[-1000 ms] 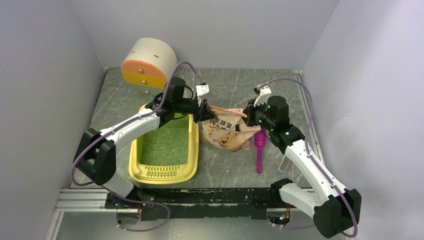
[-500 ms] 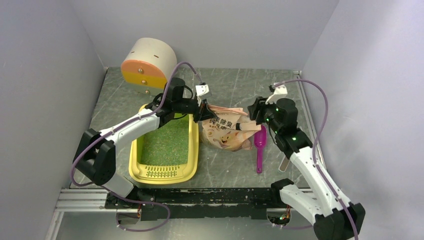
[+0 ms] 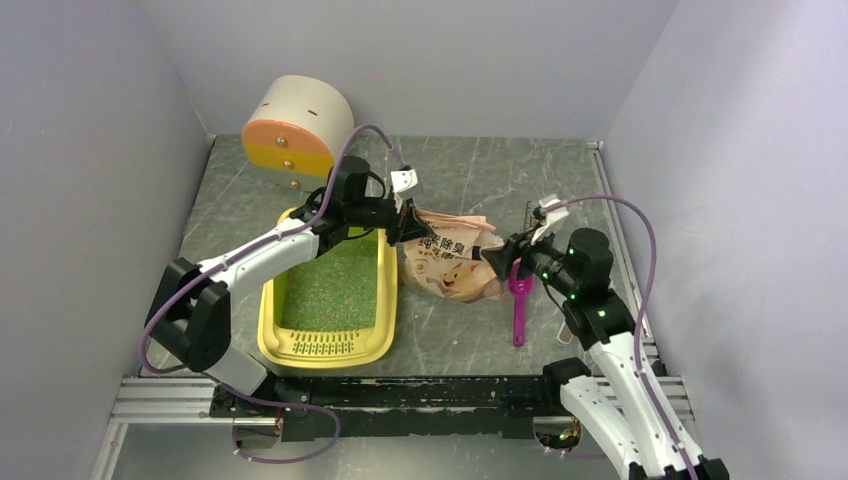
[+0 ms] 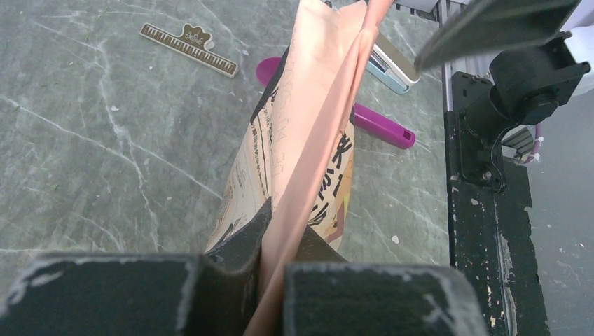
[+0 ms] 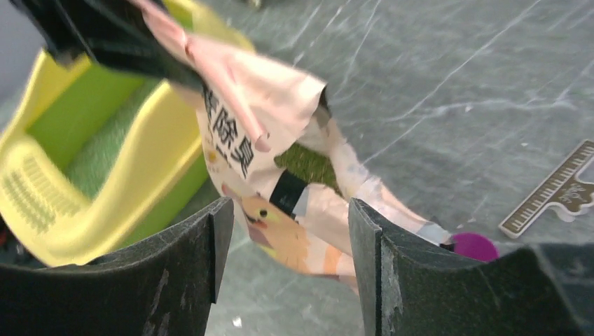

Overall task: Fill the litter box with clean litter
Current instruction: Open the cat litter bag at the center of the board.

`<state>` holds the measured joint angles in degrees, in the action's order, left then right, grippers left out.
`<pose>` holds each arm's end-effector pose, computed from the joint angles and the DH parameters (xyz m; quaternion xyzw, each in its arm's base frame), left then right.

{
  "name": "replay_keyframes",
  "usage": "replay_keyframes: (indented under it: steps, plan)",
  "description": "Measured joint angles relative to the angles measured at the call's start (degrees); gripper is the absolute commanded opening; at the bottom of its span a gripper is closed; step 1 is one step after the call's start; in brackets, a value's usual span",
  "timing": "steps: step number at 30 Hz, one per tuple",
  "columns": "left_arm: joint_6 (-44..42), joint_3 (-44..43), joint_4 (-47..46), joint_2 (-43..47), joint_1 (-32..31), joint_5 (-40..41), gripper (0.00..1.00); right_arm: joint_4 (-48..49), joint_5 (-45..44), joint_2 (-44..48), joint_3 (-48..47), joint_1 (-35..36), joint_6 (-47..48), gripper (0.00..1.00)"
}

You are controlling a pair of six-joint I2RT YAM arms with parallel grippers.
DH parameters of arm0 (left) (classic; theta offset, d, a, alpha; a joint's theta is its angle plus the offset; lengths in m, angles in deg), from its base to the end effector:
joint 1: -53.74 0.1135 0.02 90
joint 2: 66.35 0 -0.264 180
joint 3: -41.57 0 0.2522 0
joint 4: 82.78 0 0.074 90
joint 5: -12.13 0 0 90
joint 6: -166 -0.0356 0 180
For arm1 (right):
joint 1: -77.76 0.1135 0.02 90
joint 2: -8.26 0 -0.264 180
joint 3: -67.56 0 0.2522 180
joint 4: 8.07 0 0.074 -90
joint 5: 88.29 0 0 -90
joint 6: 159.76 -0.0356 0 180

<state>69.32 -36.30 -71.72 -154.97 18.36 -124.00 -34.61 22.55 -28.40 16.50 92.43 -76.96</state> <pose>0.2730 -0.2253 0.2937 0.4784 0.6324 -0.4421 0.4193 0.1490 0.0521 0.3113 -0.1632 0.7561 0.2554 0.5801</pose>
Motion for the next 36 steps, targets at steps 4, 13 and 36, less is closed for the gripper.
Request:
replay_keyframes:
  steps: [4,13,36]
  plan:
    - [0.0,0.0,0.0,0.0,0.0,0.0,0.05,-4.7,8.3,-4.1,0.0,0.0,8.1,0.61]
    - [0.0,0.0,0.0,0.0,0.0,-0.1,0.05,-8.4,16.6,-8.0,-0.9,0.0,25.2,0.61]
    - [0.0,0.0,0.0,0.0,0.0,-0.4,0.05,-0.9,21.5,-18.8,-5.0,0.0,38.1,0.6]
